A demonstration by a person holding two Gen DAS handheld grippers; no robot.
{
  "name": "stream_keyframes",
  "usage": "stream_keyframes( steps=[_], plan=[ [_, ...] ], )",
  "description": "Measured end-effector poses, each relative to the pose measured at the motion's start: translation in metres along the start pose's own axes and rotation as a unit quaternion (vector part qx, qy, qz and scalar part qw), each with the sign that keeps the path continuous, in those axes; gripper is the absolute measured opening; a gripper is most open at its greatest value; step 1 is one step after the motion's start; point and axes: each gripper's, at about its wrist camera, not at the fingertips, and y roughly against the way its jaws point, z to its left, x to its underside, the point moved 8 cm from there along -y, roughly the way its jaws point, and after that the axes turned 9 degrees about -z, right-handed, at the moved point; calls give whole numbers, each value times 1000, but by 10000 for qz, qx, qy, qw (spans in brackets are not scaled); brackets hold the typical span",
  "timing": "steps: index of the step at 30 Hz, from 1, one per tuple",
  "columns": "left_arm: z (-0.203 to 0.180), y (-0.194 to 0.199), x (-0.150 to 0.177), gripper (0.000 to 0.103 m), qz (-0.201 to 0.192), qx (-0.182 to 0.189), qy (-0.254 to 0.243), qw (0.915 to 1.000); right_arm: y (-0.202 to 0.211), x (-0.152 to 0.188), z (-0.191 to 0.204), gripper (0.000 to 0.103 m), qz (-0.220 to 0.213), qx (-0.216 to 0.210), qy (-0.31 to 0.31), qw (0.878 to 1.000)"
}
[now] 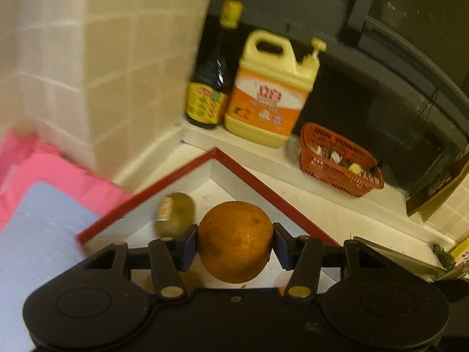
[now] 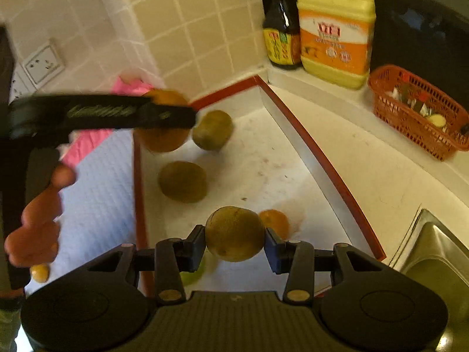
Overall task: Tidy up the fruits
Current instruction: 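Carry the orange and potato into the white tray and release both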
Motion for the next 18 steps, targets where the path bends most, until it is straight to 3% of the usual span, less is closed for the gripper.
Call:
stream_keyframes(
  steps=[8,18],
  plan=[
    [-3,-68,29,63,748,73,151,9971,-39,25,-3,45,600,-121,135,9980],
    [2,-85,39,63,1018,12,226,9946,-62,32,-7,47,840,-96,166,9963]
  ],
)
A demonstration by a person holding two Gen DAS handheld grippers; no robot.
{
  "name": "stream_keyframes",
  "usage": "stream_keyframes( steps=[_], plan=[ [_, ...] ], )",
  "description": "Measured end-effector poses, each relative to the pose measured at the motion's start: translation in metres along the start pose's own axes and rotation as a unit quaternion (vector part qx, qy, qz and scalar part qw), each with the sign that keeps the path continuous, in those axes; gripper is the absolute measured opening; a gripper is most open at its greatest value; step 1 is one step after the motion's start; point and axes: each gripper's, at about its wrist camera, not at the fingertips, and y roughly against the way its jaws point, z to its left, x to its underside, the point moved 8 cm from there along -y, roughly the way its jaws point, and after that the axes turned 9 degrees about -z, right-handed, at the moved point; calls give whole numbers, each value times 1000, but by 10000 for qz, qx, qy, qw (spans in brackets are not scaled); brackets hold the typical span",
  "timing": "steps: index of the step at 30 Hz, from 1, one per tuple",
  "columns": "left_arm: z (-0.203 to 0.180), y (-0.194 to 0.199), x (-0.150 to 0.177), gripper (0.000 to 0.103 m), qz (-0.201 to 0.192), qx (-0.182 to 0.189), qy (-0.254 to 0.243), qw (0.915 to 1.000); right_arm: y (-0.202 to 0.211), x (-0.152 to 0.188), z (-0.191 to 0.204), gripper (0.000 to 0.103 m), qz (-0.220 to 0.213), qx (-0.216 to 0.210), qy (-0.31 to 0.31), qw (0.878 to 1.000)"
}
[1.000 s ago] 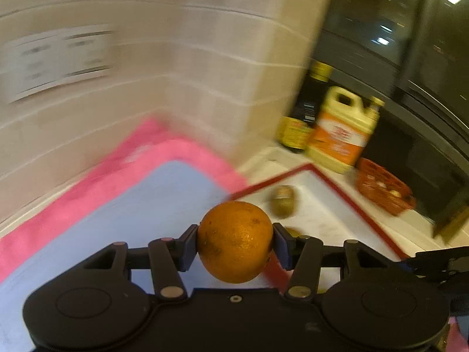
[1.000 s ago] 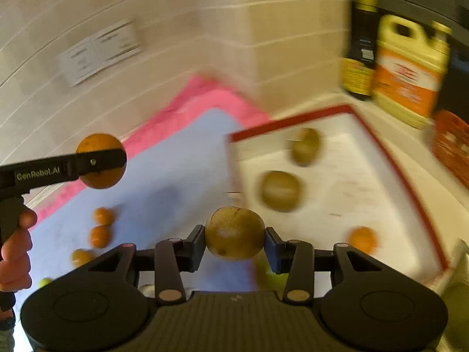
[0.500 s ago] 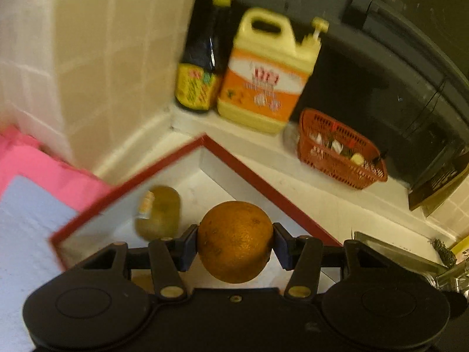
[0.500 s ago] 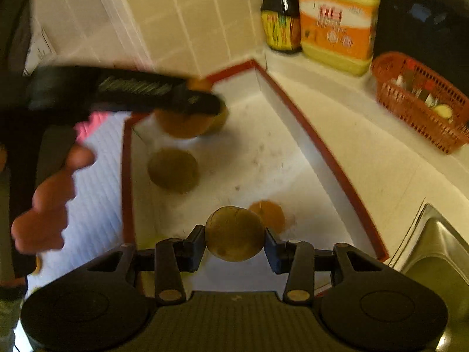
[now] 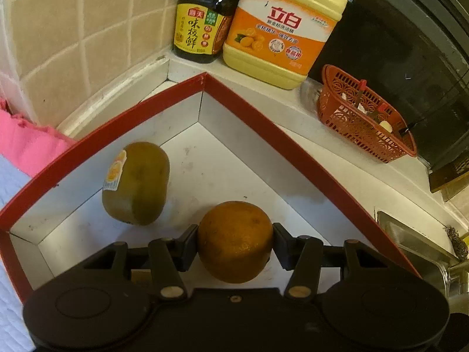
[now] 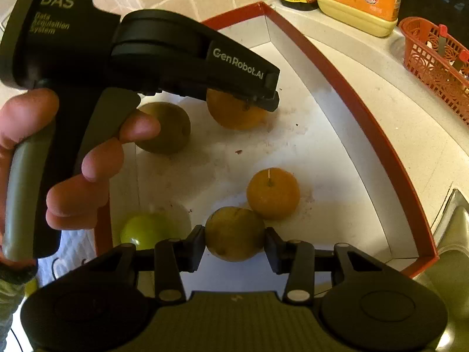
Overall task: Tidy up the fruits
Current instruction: 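Carry the orange and potato into the white tray and release both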
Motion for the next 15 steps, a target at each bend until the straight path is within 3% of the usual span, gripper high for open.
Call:
stream_keyframes(
  steps=[6,8,15],
  plan=[
    [-1,12,-7,69,-188,27,130,9997,4,-2,0,48,-6,-8,-43,10000],
    [-2,26,-11,75,-358,26,61,9993,9,-3,0,50,-76,-16,-48,10000],
    [16,91,-13,75,-874,-177,139,9959,41,-9,-14,60,-423,48,-381,9984]
  ],
)
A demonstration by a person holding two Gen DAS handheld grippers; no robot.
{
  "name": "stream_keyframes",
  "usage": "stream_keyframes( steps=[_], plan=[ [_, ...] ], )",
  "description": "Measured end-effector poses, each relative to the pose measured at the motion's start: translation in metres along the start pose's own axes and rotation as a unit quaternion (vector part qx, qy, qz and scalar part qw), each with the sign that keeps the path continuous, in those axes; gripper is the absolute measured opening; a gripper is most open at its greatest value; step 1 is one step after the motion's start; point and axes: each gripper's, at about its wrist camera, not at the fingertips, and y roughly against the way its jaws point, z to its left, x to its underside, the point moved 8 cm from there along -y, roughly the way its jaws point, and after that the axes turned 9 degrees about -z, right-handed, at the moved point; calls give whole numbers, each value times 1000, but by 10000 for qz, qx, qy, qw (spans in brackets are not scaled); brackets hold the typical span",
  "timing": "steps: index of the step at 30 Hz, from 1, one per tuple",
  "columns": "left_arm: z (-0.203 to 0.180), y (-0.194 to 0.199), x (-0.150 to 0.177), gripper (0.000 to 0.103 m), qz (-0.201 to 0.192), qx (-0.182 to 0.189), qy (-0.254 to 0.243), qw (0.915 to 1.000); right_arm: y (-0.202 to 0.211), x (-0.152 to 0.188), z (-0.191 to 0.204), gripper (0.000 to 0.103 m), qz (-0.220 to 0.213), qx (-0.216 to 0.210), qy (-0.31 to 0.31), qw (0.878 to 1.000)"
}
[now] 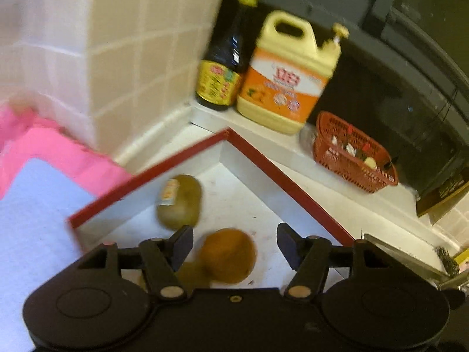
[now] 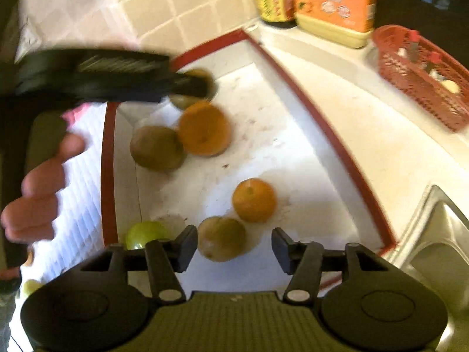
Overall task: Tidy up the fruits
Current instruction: 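Carry the orange and potato into the white tray and release both, then grasp a green apple with the left tool while the right tool grasps a tangerine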
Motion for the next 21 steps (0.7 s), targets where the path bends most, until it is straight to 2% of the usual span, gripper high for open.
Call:
stream_keyframes(
  steps=[5,10,14,16,21],
  plan=[
    [33,60,1,75,-441,-629,97,9970,20,-6,-6,62,-172,80,-180,9997],
    [72,138,10,75,-891,-1084,343,9895,35,-16,16,66,-368,-36,-53,9993],
    [108,207,25,75,-1196,-1593,576,9783,36,-24,52,71,-457,-233,306,9982],
    [130,245,35,75,-1338,-1893,733,9700,39,-28,78,79,-512,-374,490,9968],
    [179,332,67,76,-1588,-2642,1054,9455,42,-25,155,80,-571,-784,1047,9898]
  ],
)
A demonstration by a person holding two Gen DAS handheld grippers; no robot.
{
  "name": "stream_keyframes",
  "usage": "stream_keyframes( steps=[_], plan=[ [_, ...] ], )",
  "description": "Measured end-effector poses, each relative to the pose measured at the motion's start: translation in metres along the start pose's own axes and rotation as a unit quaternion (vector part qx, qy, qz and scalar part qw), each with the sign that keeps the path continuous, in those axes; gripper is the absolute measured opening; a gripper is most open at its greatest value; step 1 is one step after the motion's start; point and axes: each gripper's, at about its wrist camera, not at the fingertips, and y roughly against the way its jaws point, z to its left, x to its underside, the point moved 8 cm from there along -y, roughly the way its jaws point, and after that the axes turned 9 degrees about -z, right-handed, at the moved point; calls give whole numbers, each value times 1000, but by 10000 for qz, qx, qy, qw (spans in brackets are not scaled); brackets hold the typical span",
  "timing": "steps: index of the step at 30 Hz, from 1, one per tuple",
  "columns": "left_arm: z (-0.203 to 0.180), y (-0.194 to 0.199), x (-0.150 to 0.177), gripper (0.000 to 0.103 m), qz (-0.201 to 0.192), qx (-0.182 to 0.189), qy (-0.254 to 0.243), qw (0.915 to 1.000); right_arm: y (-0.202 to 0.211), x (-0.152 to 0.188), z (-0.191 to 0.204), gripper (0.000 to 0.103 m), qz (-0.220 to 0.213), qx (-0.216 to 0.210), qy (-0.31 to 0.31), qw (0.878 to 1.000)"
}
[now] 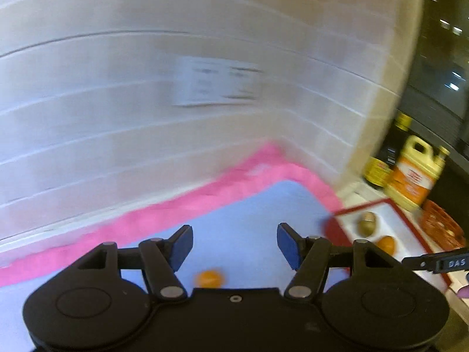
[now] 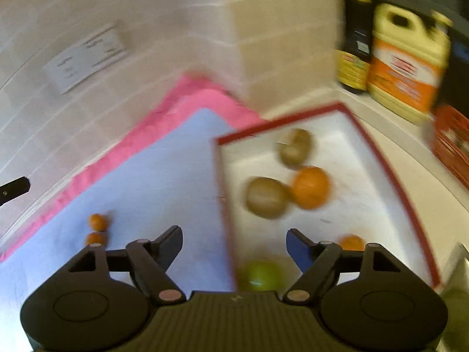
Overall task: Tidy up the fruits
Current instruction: 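Grasp a green apple with the left tool while the right tool grasps a tangerine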
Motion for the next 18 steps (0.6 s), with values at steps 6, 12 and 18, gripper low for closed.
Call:
stream_keyframes(
  steps=[6,12,18],
  plan=[
    [90,56,20,76,-16,-779,347,9964,-28,3,88,80,155,-509,491,9974],
    [128,77,75,80,636,-420,323,9966,-65,16,159,79,520,-950,615,9922],
    [116,62,129,80,1183,-25,97,9929,-109,37,200,79,999,-1032,530,9882]
  ],
)
